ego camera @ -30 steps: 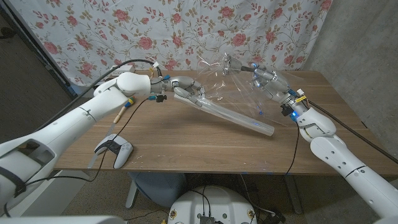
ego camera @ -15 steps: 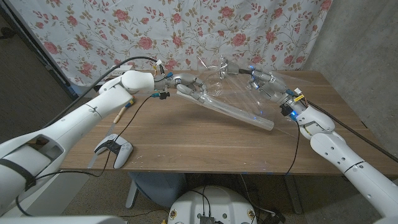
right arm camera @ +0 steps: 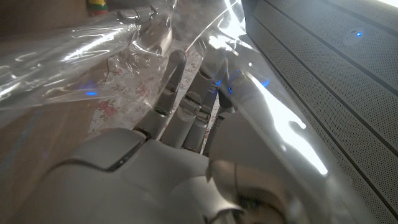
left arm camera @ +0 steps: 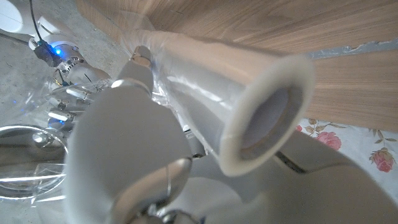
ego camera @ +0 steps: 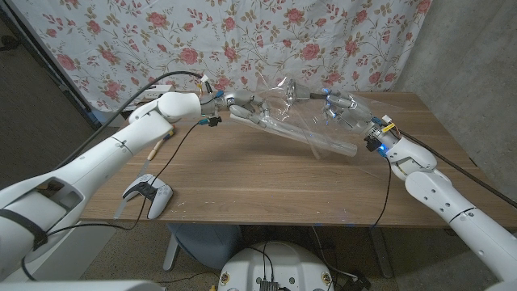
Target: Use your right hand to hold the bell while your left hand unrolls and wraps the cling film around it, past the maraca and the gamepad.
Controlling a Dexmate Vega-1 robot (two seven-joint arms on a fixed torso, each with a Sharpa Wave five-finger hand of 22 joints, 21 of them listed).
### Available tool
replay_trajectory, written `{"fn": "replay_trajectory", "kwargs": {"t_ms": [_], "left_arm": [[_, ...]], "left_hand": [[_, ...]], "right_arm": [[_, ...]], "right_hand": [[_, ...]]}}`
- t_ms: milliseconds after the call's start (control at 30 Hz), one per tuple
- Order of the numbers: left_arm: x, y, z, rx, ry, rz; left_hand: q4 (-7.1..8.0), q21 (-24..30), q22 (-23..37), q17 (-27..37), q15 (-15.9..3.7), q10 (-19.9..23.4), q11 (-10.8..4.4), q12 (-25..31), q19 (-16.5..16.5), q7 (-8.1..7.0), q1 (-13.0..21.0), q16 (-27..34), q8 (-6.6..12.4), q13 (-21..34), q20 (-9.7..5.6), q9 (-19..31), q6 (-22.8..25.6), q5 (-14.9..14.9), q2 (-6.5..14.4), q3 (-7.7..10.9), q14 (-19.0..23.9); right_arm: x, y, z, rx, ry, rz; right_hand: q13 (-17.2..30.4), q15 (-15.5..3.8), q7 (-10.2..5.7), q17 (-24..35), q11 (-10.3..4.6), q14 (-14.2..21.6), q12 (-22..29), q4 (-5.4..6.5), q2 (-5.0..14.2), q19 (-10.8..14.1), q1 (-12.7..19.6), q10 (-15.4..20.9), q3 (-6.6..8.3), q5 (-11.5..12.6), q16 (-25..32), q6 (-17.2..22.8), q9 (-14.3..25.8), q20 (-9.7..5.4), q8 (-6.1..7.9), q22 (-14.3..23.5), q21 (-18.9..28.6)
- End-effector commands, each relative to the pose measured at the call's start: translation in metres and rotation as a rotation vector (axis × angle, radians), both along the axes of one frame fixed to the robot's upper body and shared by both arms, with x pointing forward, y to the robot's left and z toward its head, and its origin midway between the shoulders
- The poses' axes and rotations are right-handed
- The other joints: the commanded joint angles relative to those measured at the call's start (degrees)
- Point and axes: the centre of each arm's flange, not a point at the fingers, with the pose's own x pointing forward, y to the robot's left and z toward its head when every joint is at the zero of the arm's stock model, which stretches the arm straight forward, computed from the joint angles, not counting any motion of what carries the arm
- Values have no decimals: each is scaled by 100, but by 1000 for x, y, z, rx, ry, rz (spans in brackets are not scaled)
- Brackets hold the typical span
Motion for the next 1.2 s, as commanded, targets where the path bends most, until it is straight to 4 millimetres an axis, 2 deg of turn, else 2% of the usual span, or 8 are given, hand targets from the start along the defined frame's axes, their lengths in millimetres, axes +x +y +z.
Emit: {"fn": "replay_trajectory", "kwargs": {"t_ms": [33, 533, 1000, 1200], "left_arm": [[-3, 1, 6, -30, -34, 9], [-10, -5, 12, -10, -79, 8], [-33, 0, 25, -57, -257, 56], [-24, 5, 30, -91, -288, 25]], "left_hand": [[-50, 50, 4, -131, -858, 759, -707, 29, 45, -16, 403, 13, 37, 775, -18, 172, 35, 51, 454, 721, 892], [-45, 53, 0, -147, -852, 752, -736, 26, 70, -6, 414, -14, 21, 812, -28, 175, 53, 62, 442, 733, 892], [-39, 45, -2, -135, -851, 748, -728, 15, 79, -4, 410, -16, 10, 829, -27, 186, 58, 67, 435, 741, 910], [-35, 41, -2, -151, -851, 751, -745, 9, 82, -15, 403, -41, -3, 832, -22, 172, 68, 66, 434, 743, 888]], "right_arm": [[3, 2, -1, -39, 15, 3], [-2, 7, -6, -105, 15, 42], [2, 7, -16, -160, 48, 67], [6, 9, -17, -153, 69, 34]], "right_hand": [[15, -14, 21, 17, -51, 0, -17, -25, -2, -26, 7, 19, 26, 42, 29, 14, 9, -861, -8, 8, 36], [8, -12, 32, -2, -46, 4, -29, -18, 7, -15, 11, 37, 22, 41, 29, 13, 12, -862, -8, 8, 40], [9, -12, 28, -4, -48, 7, -37, -21, 7, -2, 21, 44, 22, 40, 34, 10, 14, -860, -11, 6, 43], [17, -13, 34, -3, -47, 11, -36, -22, 5, -2, 23, 50, 20, 39, 39, 12, 15, -861, -10, 6, 42]]}}
